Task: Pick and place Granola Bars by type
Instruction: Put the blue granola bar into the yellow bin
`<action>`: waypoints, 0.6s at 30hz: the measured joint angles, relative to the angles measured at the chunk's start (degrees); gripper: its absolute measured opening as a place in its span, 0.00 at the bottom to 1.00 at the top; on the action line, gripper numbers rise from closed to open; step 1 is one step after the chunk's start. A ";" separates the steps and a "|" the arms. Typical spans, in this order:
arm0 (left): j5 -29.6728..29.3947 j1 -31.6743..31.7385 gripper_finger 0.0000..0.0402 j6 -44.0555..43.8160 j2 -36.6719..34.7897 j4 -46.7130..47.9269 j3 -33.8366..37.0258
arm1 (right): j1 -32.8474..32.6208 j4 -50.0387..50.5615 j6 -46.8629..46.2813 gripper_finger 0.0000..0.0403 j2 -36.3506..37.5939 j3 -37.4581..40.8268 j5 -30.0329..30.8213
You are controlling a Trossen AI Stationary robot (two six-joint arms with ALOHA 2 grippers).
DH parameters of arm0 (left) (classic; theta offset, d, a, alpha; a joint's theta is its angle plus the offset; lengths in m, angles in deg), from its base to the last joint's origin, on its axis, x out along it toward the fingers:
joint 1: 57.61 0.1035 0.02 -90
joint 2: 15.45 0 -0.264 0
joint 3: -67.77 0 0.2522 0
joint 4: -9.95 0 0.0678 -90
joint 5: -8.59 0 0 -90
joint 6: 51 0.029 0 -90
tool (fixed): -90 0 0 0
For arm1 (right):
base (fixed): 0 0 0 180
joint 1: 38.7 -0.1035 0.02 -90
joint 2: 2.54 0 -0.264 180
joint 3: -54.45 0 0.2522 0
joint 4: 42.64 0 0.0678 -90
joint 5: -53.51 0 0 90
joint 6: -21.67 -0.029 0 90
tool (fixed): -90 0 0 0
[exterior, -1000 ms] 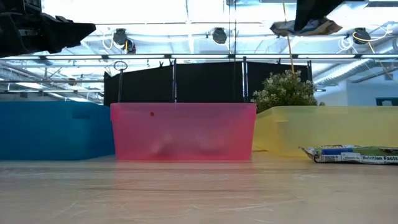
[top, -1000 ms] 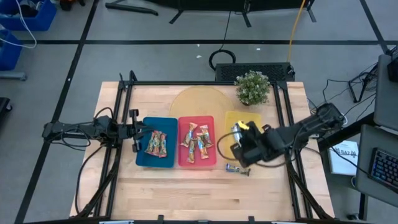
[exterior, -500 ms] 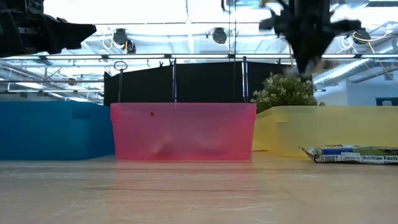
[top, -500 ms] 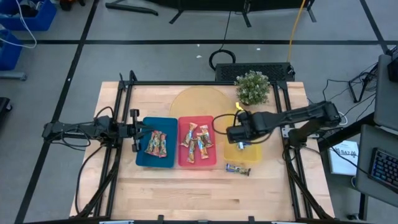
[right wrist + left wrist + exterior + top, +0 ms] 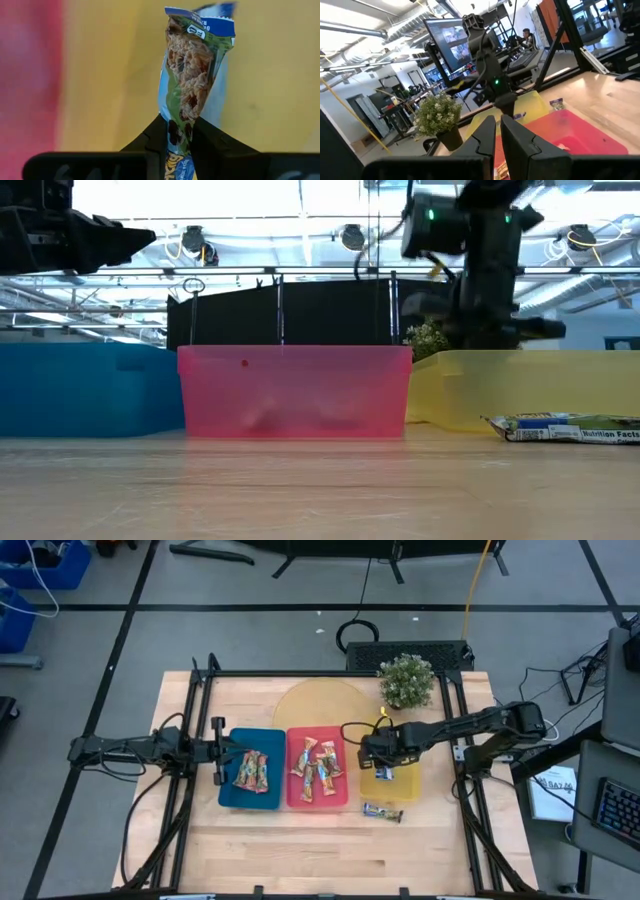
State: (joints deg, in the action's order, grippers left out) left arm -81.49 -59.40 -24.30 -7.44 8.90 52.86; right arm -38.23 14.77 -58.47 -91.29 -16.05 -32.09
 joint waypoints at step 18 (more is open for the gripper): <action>2.22 -0.23 0.09 1.66 -0.02 -0.83 0.00 | -1.31 -1.66 5.34 0.32 2.62 1.37 0.32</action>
State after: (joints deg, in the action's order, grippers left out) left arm -79.27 -59.63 -22.64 -7.46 8.07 52.86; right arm -39.54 13.12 -53.13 -88.68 -14.69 -31.77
